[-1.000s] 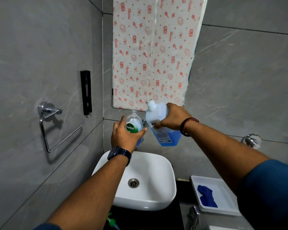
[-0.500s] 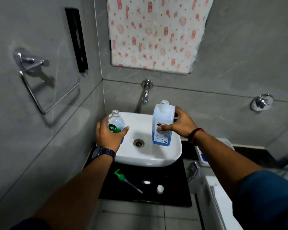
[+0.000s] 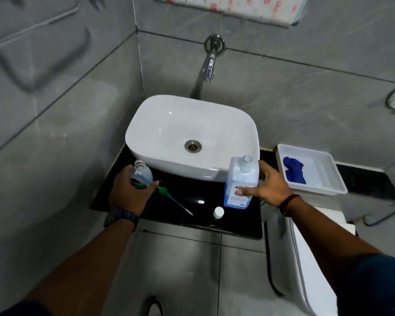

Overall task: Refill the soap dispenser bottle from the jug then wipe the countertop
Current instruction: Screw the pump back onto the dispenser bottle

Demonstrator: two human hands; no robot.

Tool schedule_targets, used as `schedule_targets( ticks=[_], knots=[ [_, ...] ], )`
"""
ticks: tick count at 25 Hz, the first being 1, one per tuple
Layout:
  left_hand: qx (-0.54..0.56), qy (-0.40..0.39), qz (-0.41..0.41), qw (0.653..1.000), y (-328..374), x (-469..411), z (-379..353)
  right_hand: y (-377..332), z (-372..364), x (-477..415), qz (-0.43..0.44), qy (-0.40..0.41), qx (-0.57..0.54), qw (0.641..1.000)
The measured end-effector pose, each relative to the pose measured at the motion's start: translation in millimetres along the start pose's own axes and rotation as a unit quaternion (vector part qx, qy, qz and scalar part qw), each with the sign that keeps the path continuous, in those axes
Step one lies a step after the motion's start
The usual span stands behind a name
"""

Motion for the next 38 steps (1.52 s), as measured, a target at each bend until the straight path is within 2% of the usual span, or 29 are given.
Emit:
schedule_targets(
  ticks=[7, 12, 15, 17, 18, 19, 20, 21, 22, 25, 28, 30, 32, 34, 36, 38],
  knots=[
    [0.006, 0.02, -0.009, 1.0, -38.0, 9.0, -11.3, 75.1, -13.5, 5.5, -0.027, 0.008, -0.053, 0.998],
    [0.037, 0.021, 0.003, 0.999, -54.7, 6.7, -23.1, 90.6, -26.6, 0.1, -0.023, 0.005, -0.121, 0.992],
    [0.053, 0.031, -0.004, 0.998, -59.4, 7.9, -27.0, 89.8, -32.5, -2.6, -0.019, 0.005, -0.119, 0.993],
    [0.062, 0.035, -0.011, 0.997, -60.0, 7.2, -28.8, 84.2, -25.9, 3.8, 0.0, 0.064, -0.07, 0.995],
    [0.06, 0.035, -0.017, 0.997, -60.0, 7.4, -29.4, 77.2, -15.7, 9.8, 0.03, 0.137, -0.006, 0.99],
    [0.055, 0.033, -0.024, 0.998, -60.1, 7.9, -29.8, 63.7, -6.3, 19.0, 0.084, 0.22, 0.083, 0.968],
    [0.051, 0.031, -0.029, 0.998, -59.8, 8.0, -29.8, 44.4, -4.4, 30.5, 0.151, 0.291, 0.165, 0.93],
    [0.051, 0.027, -0.031, 0.998, -59.4, 7.6, -30.1, 24.2, -12.6, 38.9, 0.21, 0.327, 0.212, 0.897],
    [0.055, 0.023, -0.031, 0.998, -59.1, 6.8, -30.7, 4.8, -27.6, 41.9, 0.252, 0.328, 0.224, 0.882],
    [0.069, 0.018, -0.024, 0.997, -58.1, 4.5, -30.1, -46.5, -87.0, 39.7, 0.327, 0.283, 0.191, 0.881],
    [0.068, 0.018, -0.015, 0.997, -61.9, 3.1, -28.7, -76.8, -141.9, 30.7, 0.341, 0.239, 0.141, 0.898],
    [0.066, 0.016, -0.013, 0.998, -58.9, 1.8, -27.4, -73.8, -186.0, 14.2, 0.297, 0.145, 0.129, 0.935],
    [0.069, 0.007, -0.028, 0.997, -53.9, -1.6, -27.5, -49.3, -235.5, -3.7, 0.205, 0.014, 0.176, 0.963],
    [0.076, -0.004, -0.03, 0.997, -55.0, -1.3, -29.5, -19.9, -270.1, -13.1, 0.134, -0.082, 0.263, 0.952],
    [0.078, -0.01, -0.013, 0.997, -65.3, -1.0, -32.4, -6.8, -284.8, -19.5, 0.109, -0.107, 0.304, 0.94],
    [0.074, -0.013, -0.002, 0.997, -72.7, -1.3, -32.6, -8.2, -286.9, -25.9, 0.108, -0.088, 0.297, 0.945]
  ],
)
Point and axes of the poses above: each hand's wrist, its own x-axis away from the middle knuckle, its own z-axis out of the back of the hand, y = z × x, the point moved 9 cm from there along -x, towards the middle knuckle, and after that the axes turned 11 degrees about y, right-handed, at the moved point
